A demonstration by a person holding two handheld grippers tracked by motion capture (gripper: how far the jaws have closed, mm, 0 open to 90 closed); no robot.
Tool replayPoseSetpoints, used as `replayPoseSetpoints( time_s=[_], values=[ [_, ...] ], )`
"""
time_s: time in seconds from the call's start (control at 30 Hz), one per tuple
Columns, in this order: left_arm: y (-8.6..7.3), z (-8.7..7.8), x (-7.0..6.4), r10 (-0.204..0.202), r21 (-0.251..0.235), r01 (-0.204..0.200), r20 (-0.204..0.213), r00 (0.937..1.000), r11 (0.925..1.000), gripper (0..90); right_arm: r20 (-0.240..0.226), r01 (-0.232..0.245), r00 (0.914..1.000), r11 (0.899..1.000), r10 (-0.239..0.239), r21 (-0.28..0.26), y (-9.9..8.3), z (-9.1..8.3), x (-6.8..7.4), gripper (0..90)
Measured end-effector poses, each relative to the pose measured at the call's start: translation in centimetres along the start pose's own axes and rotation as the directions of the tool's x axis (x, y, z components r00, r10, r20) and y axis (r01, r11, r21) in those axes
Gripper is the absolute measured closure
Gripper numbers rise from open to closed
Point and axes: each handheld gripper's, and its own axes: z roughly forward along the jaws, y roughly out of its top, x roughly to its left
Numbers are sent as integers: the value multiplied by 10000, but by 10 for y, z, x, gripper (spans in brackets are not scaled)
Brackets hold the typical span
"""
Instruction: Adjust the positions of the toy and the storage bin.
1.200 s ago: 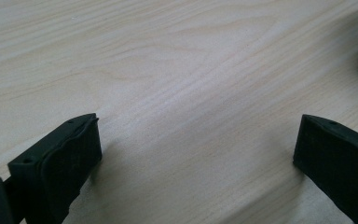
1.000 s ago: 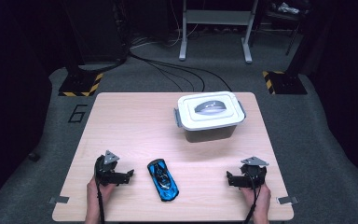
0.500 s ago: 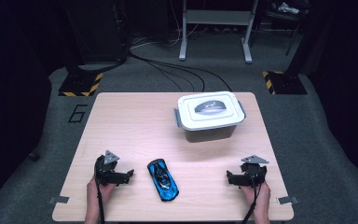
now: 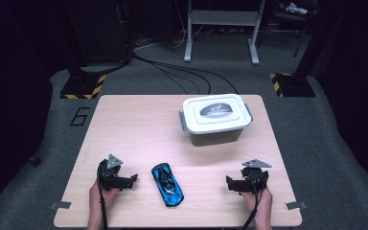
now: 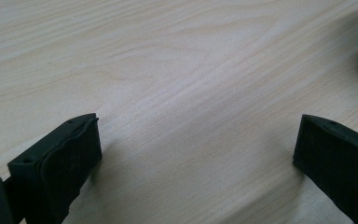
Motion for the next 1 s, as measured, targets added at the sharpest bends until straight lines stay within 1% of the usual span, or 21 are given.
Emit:
replayPoseSetpoints(
  time_s=[0.07,0.2,0.3,0.4,0.43,0.5,0.53,0.6,0.63,0.7,0.77,0.87,0.9,0.93,1.0],
  values=[
    [0,0,0,36,9,-36,20,10000,10000,8,-102,149,9998,9999,-149,-28,4,-4,7,0],
    [0,0,0,36,11,-37,20,10000,10000,7,-265,267,9993,9996,-270,-119,10,-10,19,0],
    [0,0,0,24,5,-24,22,10000,10000,7,-395,456,9981,9988,-463,-192,15,-12,29,0],
    [0,0,0,33,6,-33,17,10000,10000,8,-581,613,9964,9979,-624,-217,20,-12,39,0],
    [0,0,0,28,6,-28,19,10000,10000,8,-559,754,9955,9969,-766,-235,22,-12,43,0],
    [0,0,0,35,9,-35,17,10000,10000,7,-683,766,9946,9968,-779,-222,25,-11,50,0],
    [0,0,0,37,8,-37,18,10000,10000,7,-722,878,9934,9958,-893,-242,26,-11,54,0],
    [0,0,0,30,4,-30,17,10000,10000,8,-866,898,9920,9955,-922,-303,29,-12,62,0],
    [0,0,0,34,8,-34,17,10000,10000,8,-949,981,9904,9947,-1007,-315,30,-12,65,0],
    [0,0,0,36,4,-37,14,10000,10000,8,-1154,1035,9876,9942,-1060,-275,32,-10,73,0],
    [0,0,0,31,5,-31,18,10000,10000,8,-1241,1238,9843,9921,-1256,-225,35,-6,82,0],
    [0,0,0,36,6,-36,17,10000,10000,7,-1446,1332,9806,9911,-1325,-48,41,0,96,0],
    [0,0,0,36,6,-36,17,10000,10000,8,-1446,1332,9806,9911,-1325,-48,41,0,96,0],
    [0,0,0,34,8,-34,16,10000,10000,7,-1576,1349,9785,9909,-1333,-5,43,5,104,0],
    [0,0,0,38,9,-38,18,10000,10000,8,-1705,1379,9761,9904,-1347,71,46,8,112,0]
  ],
)
